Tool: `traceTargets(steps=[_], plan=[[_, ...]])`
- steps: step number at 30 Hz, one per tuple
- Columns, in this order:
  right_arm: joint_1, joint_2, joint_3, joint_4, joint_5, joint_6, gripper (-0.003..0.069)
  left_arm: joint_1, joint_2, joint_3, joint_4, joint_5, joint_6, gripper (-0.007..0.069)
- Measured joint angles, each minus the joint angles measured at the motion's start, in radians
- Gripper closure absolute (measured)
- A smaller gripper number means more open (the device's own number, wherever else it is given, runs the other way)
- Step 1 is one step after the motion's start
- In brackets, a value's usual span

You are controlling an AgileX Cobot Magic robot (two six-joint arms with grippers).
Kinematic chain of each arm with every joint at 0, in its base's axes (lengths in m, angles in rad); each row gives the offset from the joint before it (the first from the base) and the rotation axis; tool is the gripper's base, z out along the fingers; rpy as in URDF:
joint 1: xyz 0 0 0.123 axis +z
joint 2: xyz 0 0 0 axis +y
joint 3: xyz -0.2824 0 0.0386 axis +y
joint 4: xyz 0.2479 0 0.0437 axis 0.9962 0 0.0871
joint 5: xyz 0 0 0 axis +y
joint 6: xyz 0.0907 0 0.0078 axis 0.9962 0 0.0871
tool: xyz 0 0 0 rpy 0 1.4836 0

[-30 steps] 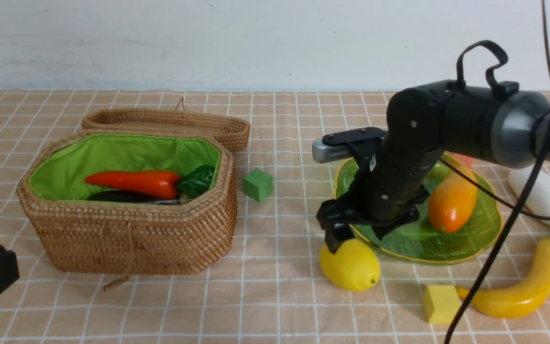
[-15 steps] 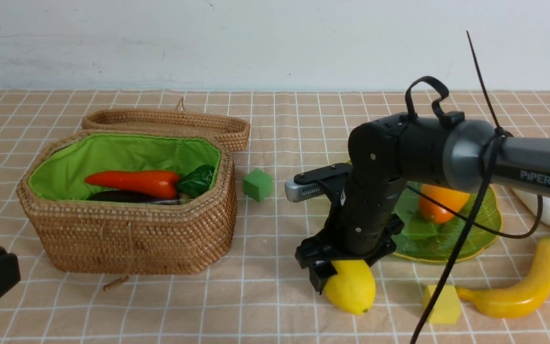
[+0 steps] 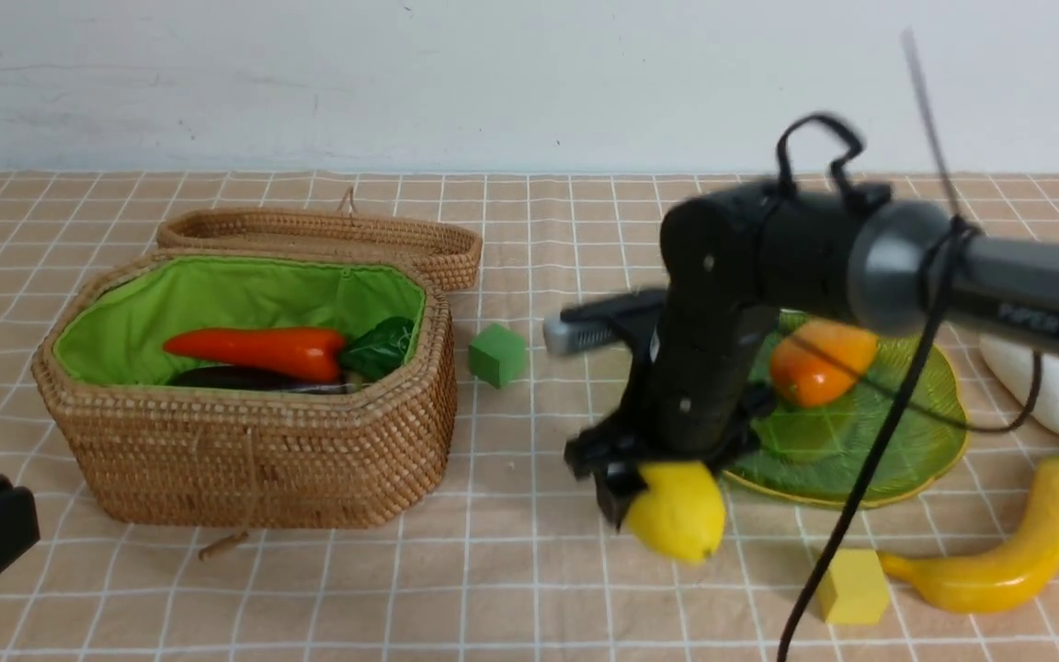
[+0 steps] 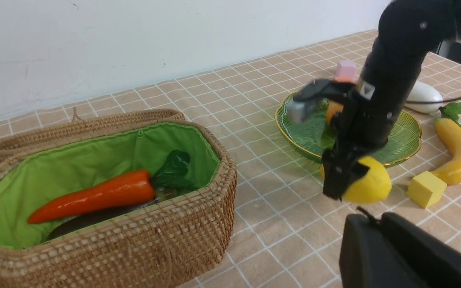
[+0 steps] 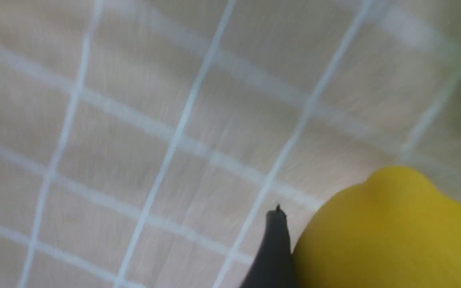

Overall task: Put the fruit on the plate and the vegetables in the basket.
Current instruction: Use the right arm to grab a lemon and put it into the right plate, then use the right arm to grab a banana and put it into the right plate

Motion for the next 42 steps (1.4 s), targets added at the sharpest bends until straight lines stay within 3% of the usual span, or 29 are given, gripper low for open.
traceTargets(steps=[6, 10, 13, 17, 21, 25, 29, 30, 32, 35, 36, 37, 39, 42], plan=[[-0.142, 0.009, -0.068, -0.097, -0.146, 0.114, 0.0084, 0.000, 0.000, 0.000, -0.001, -0.020, 0.000, 0.0585], [-0.208, 0.068, -0.068, -0.105, -0.217, 0.119, 0.0084, 0.000, 0.000, 0.000, -0.001, -0.020, 0.000, 0.0585], [-0.232, 0.093, -0.066, -0.105, -0.243, 0.120, 0.0075, 0.000, 0.000, 0.000, -0.001, -0.020, 0.000, 0.0585], [-0.239, 0.079, -0.068, -0.106, -0.230, 0.121, -0.0017, 0.000, 0.000, 0.000, -0.001, -0.020, 0.000, 0.0585], [-0.239, 0.035, -0.076, -0.105, -0.171, 0.123, -0.0015, 0.000, 0.000, 0.000, -0.001, -0.020, 0.000, 0.0585], [-0.239, -0.067, -0.077, -0.118, -0.047, 0.119, 0.0055, 0.000, 0.000, 0.000, -0.001, -0.020, 0.000, 0.0583], [-0.265, -0.260, 0.077, -0.200, 0.037, 0.155, 0.0240, 0.000, 0.000, 0.000, -0.001, -0.020, 0.000, 0.0582], [-0.272, -0.279, 0.103, -0.207, 0.037, 0.161, 0.0257, 0.000, 0.000, 0.000, -0.001, -0.020, 0.000, 0.0582], [-0.354, -0.386, 0.297, -0.225, 0.002, 0.268, 0.0338, 0.000, 0.000, 0.000, -0.001, -0.020, 0.000, 0.0582], [-0.443, -0.440, 0.443, -0.211, -0.054, 0.329, 0.0358, 0.000, 0.000, 0.000, -0.003, -0.020, 0.000, 0.0582], [-0.524, -0.458, 0.548, -0.162, -0.110, 0.351, 0.0347, 0.000, 0.000, 0.000, -0.005, -0.020, 0.000, 0.0582], [-0.532, -0.458, 0.557, -0.154, -0.117, 0.352, 0.0347, 0.000, 0.000, 0.000, -0.005, -0.020, 0.000, 0.0582], [-0.608, -0.450, 0.649, -0.053, -0.205, 0.341, 0.0286, 0.000, 0.000, 0.000, -0.009, -0.020, 0.000, 0.0582], [-0.648, -0.417, 0.701, 0.037, -0.299, 0.287, 0.0201, 0.000, 0.000, 0.000, -0.016, -0.020, 0.000, 0.0582]])
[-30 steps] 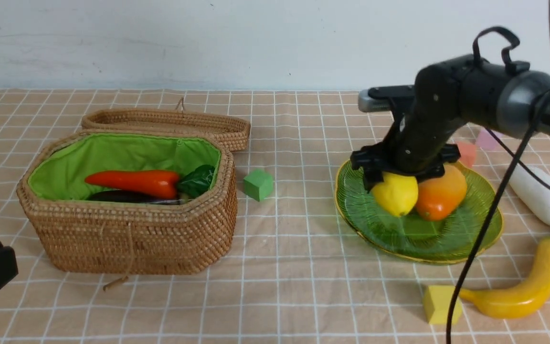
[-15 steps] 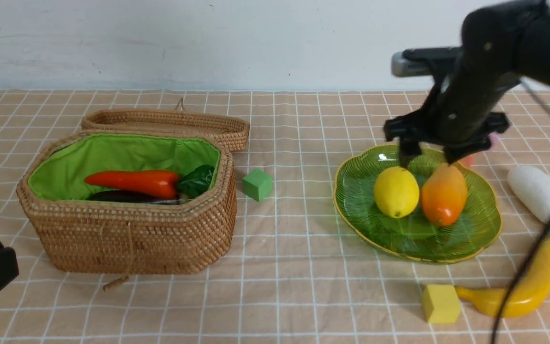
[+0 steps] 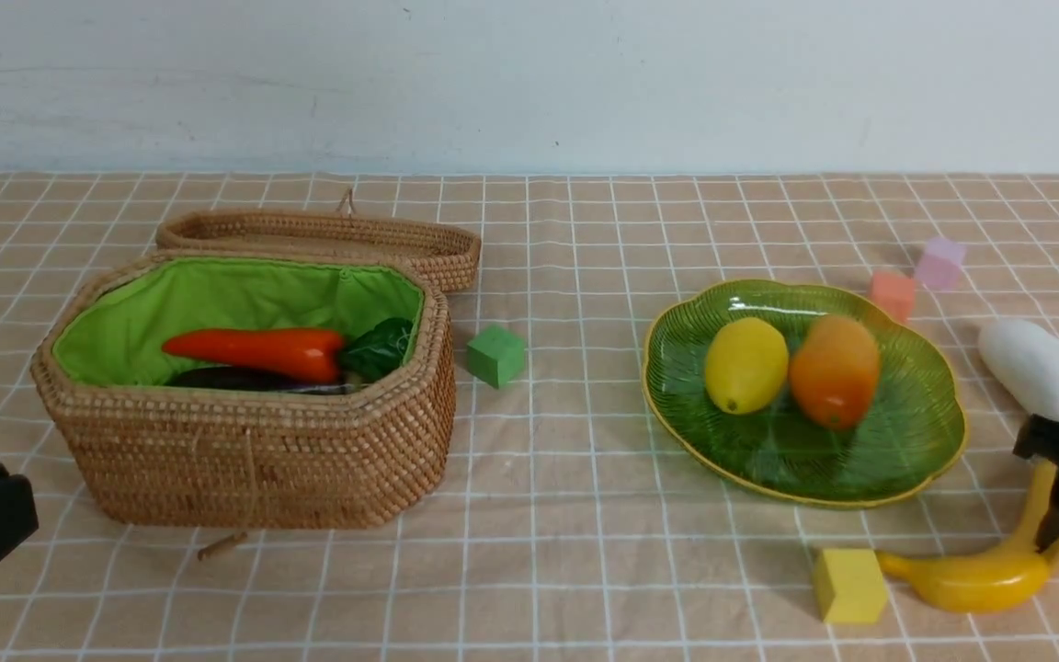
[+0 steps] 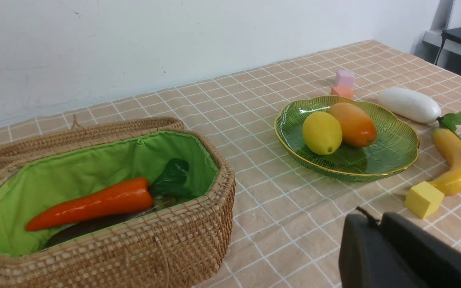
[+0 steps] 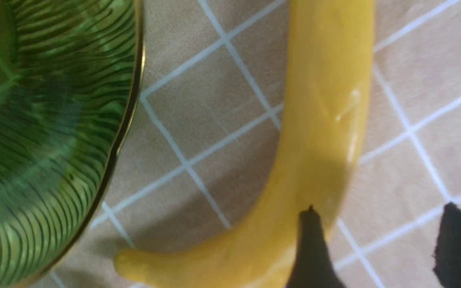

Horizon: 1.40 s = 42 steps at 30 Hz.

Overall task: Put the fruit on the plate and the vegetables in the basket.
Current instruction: Use the right arm to grab a banana and put it into the right plate, then take a daikon with your right arm and place it on the basket on the left.

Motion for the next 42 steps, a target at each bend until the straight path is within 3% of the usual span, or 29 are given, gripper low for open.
traceTargets(steps=[3, 6, 9, 13, 21, 29, 31, 37, 42], plan=[[-0.009, 0.066, 0.008, 0.039, -0.095, -0.032, 0.0135, 0.000, 0.000, 0.000, -0.006, 0.000, 0.000, 0.0581], [-0.009, 0.130, 0.008, 0.054, -0.149, -0.042, 0.0128, 0.000, 0.000, 0.000, -0.008, 0.000, 0.000, 0.0578], [-0.009, 0.147, 0.002, 0.053, -0.152, -0.053, 0.0166, 0.000, 0.000, 0.000, -0.008, 0.001, 0.000, 0.0575], [-0.014, 0.148, -0.001, 0.044, -0.139, -0.102, 0.0345, 0.000, 0.000, 0.000, -0.009, 0.001, 0.000, 0.0573], [0.013, 0.022, -0.101, 0.095, 0.093, -0.103, 0.0337, 0.000, 0.000, 0.000, -0.011, -0.001, 0.000, 0.0571], [0.098, 0.136, -0.267, 0.265, 0.002, -0.098, 0.0334, 0.000, 0.000, 0.000, -0.011, -0.003, 0.000, 0.0571], [0.104, 0.193, -0.304, 0.278, 0.001, -0.098, 0.0291, 0.000, 0.000, 0.000, -0.011, -0.003, 0.000, 0.0571], [0.108, 0.257, -0.398, 0.293, 0.033, -0.118, 0.0013, 0.000, 0.000, 0.000, -0.011, -0.003, 0.000, 0.0568], [0.100, 0.228, -0.491, 0.231, 0.121, -0.180, -0.0004, 0.000, 0.000, 0.000, -0.011, -0.004, 0.000, 0.0565]])
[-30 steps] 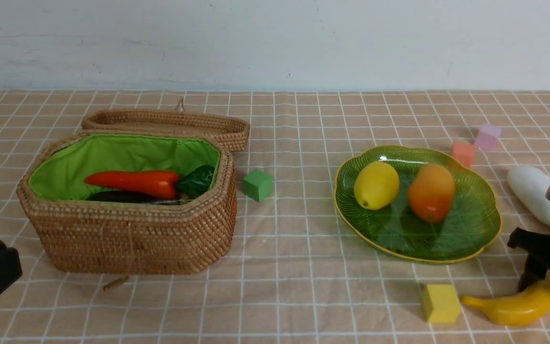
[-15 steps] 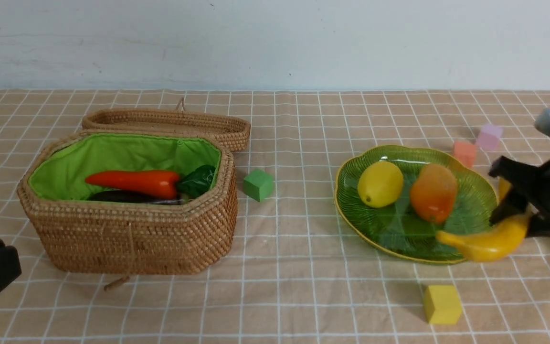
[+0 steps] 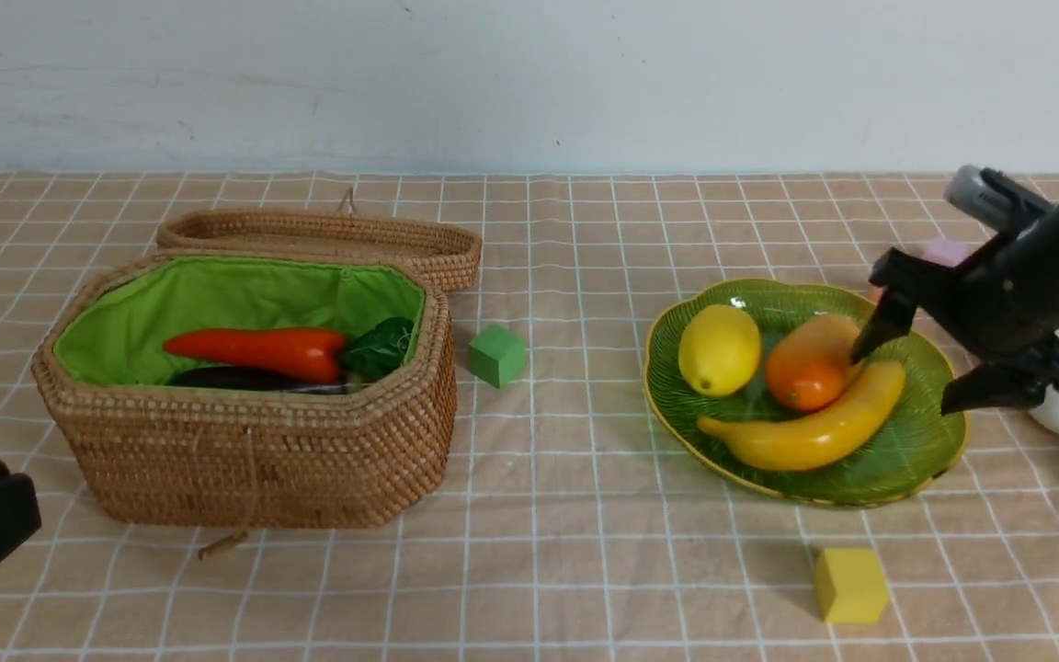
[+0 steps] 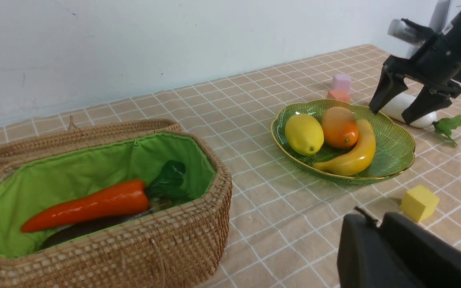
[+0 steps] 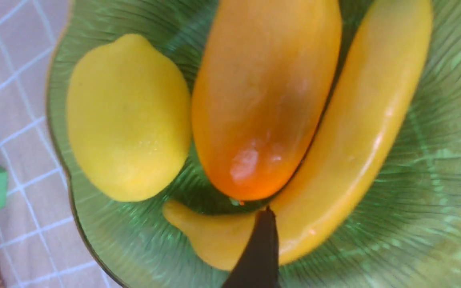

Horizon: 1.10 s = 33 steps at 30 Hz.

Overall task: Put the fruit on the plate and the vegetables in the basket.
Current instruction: Take a daikon with your right arm and place it on the basket on the left.

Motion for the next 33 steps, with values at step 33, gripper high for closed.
traceTargets(steps=[33], plan=[[-0.278, 0.349, -0.258, -0.030, -0.023, -0.601, 0.0137, 0.000, 0.000, 0.000, -0.001, 0.000, 0.000, 0.0564]])
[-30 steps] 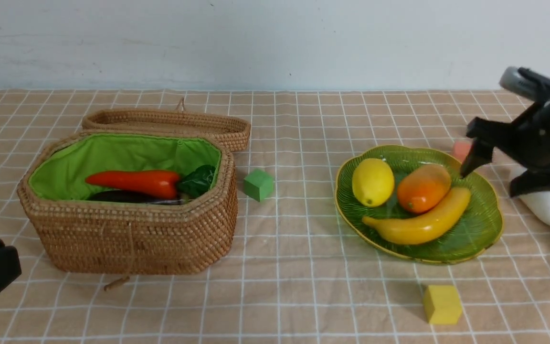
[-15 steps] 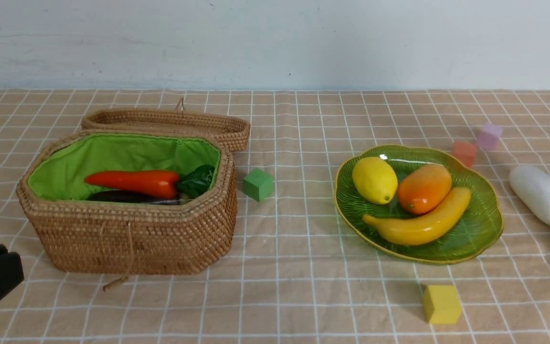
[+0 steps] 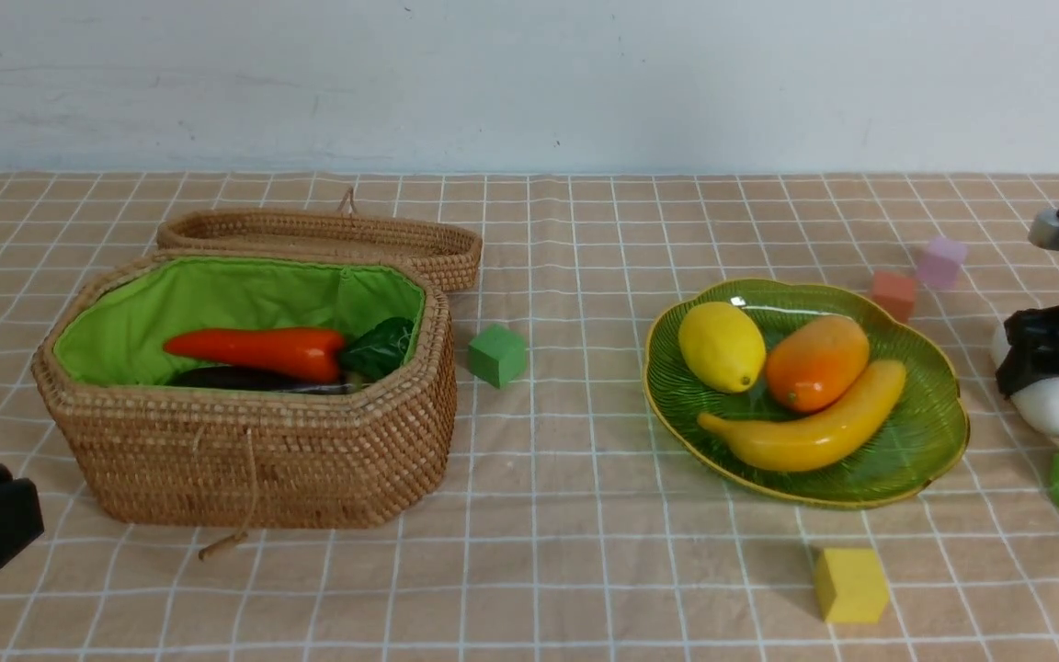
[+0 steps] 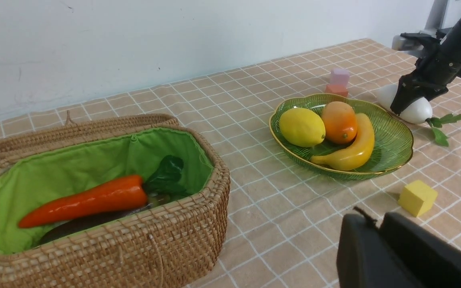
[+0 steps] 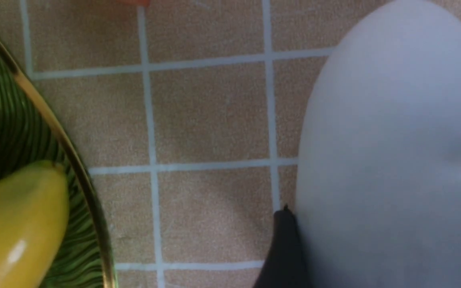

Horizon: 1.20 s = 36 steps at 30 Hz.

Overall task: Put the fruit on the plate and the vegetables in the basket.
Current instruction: Take a daikon with your right arm and place it on the basket on the left.

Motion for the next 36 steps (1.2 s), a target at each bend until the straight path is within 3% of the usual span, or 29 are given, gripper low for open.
traceTargets(steps=[5, 9, 11, 12, 14, 18, 19, 20, 22, 27, 29, 32, 35, 36], plan=[[0.014, -0.067, 0.003, 0.027, 0.083, 0.042, 0.0137, 0.000, 0.000, 0.000, -0.054, -0.108, 0.000, 0.0564], [0.104, -0.192, -0.007, 0.154, 0.139, 0.015, 0.0137, 0.000, 0.000, 0.000, -0.090, -0.159, 0.000, 0.0564], [0.245, -0.262, -0.060, 0.283, 0.171, -0.084, 0.0137, 0.000, 0.000, 0.000, -0.097, -0.171, 0.000, 0.0564], [0.258, -0.265, -0.065, 0.283, 0.170, -0.091, 0.0137, 0.000, 0.000, 0.000, -0.097, -0.170, 0.000, 0.0564], [0.444, -0.271, -0.149, 0.377, 0.170, -0.174, 0.0137, 0.000, 0.000, 0.000, -0.095, -0.149, 0.000, 0.0564], [0.690, -0.195, -0.285, 0.423, 0.111, -0.264, 0.0137, 0.000, 0.000, 0.000, -0.069, -0.121, 0.000, 0.0564], [0.702, -0.195, -0.293, 0.424, 0.101, -0.271, 0.0137, 0.000, 0.000, 0.000, -0.068, -0.120, 0.000, 0.0564], [0.792, -0.138, -0.360, 0.423, 0.051, -0.306, 0.0137, 0.000, 0.000, 0.000, -0.060, -0.116, 0.000, 0.0564], [0.867, -0.069, -0.424, 0.408, -0.024, -0.362, 0.0137, 0.000, 0.000, 0.000, -0.053, -0.112, 0.000, 0.0564], [0.959, 0.065, -0.498, 0.372, -0.199, -0.430, 0.0127, 0.000, 0.000, 0.000, -0.051, -0.104, 0.000, 0.0564], [0.978, 0.099, -0.503, 0.348, -0.238, -0.434, 0.0053, 0.000, 0.000, 0.000, -0.050, -0.103, 0.000, 0.0564], [0.985, 0.102, -0.503, 0.319, -0.225, -0.431, -0.0002, 0.000, 0.000, 0.000, -0.050, -0.103, 0.000, 0.0564], [0.982, 0.061, -0.504, 0.273, -0.165, -0.355, -0.0015, 0.000, 0.000, 0.000, -0.045, -0.103, 0.000, 0.0564], [0.972, 0.001, -0.504, 0.217, -0.066, -0.253, 0.0013, 0.000, 0.000, 0.000, -0.043, -0.103, 0.000, 0.0564]])
